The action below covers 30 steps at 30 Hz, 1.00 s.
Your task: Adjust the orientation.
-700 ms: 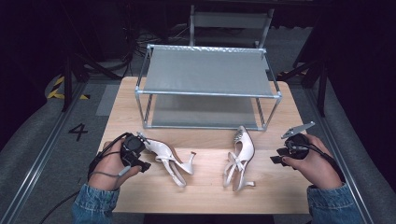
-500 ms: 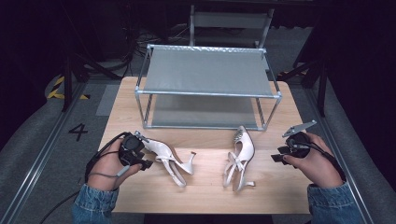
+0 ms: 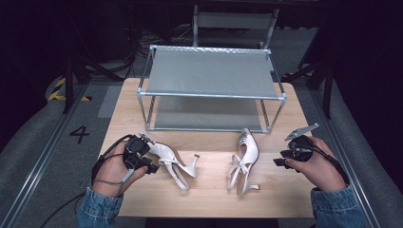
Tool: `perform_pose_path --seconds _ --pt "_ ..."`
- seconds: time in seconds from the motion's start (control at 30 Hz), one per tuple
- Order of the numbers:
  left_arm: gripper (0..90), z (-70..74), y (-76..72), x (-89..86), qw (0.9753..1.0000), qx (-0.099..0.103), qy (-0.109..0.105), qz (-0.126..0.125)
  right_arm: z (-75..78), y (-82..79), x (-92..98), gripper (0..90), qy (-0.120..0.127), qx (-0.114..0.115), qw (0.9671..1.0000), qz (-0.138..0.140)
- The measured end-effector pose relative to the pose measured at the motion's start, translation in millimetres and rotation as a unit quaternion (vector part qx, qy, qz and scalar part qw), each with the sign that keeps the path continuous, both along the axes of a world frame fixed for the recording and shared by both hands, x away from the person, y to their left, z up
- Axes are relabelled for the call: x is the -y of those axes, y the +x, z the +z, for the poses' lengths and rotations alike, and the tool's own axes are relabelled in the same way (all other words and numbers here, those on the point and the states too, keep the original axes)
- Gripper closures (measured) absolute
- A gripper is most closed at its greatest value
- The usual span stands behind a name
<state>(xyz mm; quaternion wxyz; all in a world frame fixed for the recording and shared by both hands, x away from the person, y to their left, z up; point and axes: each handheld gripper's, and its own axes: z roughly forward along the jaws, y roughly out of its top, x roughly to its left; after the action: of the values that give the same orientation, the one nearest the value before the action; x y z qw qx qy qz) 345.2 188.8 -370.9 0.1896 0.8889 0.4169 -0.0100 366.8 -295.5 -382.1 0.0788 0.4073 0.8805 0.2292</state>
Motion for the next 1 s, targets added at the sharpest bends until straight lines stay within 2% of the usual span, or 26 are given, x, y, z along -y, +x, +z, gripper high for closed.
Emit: perform_pose_path --seconds 0.03,0.1,0.27,0.37,0.5,0.6,0.63,0.7,0.77,0.87,1.0 --pt "55.6 -2.3 0.4 2.2 1.0000 -0.006 0.000 -0.004 -0.7 0.4 0.9 54.3 0.001 -0.002 1.0000 -0.007" --pt "53.1 -8.8 2.3 6.7 0.9997 -0.015 0.014 -0.014 -1.9 0.9 2.3 54.3 0.002 -0.003 0.9999 -0.010" --pt "52.5 -22.1 8.9 14.8 0.9992 0.005 0.037 -0.011 -4.5 0.3 -0.1 53.9 -0.002 -0.008 1.0000 -0.003" --pt "52.6 -26.5 13.2 15.3 0.9990 0.011 0.044 0.001 -5.8 -0.1 -2.5 53.4 0.000 -0.010 0.9999 0.004" --pt "54.5 -34.4 17.8 15.7 0.9991 0.015 0.039 0.005 -7.3 1.0 -2.9 53.2 -0.002 -0.009 0.9999 0.006" --pt "56.7 -38.3 19.9 17.3 0.9988 0.028 0.040 -0.005 -8.4 1.0 -3.0 53.2 -0.003 -0.010 0.9999 0.005" --pt "58.8 -38.8 19.7 17.9 0.9985 0.035 0.041 -0.005 -8.7 0.8 -3.2 53.2 -0.003 -0.012 0.9999 0.005" --pt "70.4 -37.4 19.8 18.0 0.9985 0.038 0.040 -0.009 -9.3 0.5 -3.3 53.2 -0.003 -0.012 0.9999 0.005" --pt "80.2 -35.0 18.6 19.0 0.9977 0.046 0.048 -0.012 -9.9 0.3 -2.9 53.2 -0.003 -0.014 0.9999 0.006" --pt "82.6 -34.5 18.0 21.2 0.9956 0.057 0.064 -0.038 -10.6 -0.1 -1.7 53.2 -0.005 -0.012 0.9999 0.004" --pt "83.6 -31.2 16.4 21.1 0.9953 0.064 0.061 -0.039 -10.2 -0.6 -1.3 53.2 -0.006 -0.012 0.9999 0.002"
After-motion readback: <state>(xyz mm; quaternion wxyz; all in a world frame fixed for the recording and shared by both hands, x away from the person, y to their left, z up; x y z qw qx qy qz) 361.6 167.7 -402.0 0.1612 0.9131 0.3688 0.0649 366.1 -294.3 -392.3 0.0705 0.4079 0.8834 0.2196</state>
